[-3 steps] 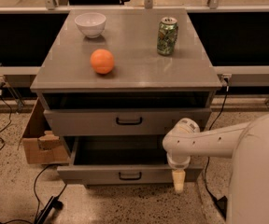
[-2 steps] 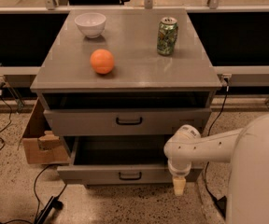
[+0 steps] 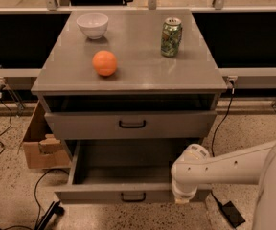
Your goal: Open middle drawer
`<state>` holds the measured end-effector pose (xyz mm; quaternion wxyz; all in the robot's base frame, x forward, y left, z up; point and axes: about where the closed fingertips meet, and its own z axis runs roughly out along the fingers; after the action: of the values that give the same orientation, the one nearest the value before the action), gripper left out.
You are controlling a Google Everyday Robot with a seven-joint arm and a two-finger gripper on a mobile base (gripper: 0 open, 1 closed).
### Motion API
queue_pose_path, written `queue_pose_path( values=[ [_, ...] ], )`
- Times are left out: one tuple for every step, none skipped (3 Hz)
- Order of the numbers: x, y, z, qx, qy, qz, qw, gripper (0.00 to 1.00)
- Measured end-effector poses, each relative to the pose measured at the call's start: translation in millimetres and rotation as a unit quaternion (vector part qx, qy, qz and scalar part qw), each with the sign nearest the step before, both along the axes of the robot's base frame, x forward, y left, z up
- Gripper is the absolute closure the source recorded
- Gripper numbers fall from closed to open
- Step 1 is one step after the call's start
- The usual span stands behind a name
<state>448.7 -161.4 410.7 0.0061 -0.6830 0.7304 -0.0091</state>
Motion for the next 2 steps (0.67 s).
queue_pose_path(
  values=[
    [0.0,0.0,2.1,0.0,0.0,0.0,1.0,0.89],
    [-17.3,4.0,11.2,-0.004,-0.002,0.003,1.0,1.0]
  ],
)
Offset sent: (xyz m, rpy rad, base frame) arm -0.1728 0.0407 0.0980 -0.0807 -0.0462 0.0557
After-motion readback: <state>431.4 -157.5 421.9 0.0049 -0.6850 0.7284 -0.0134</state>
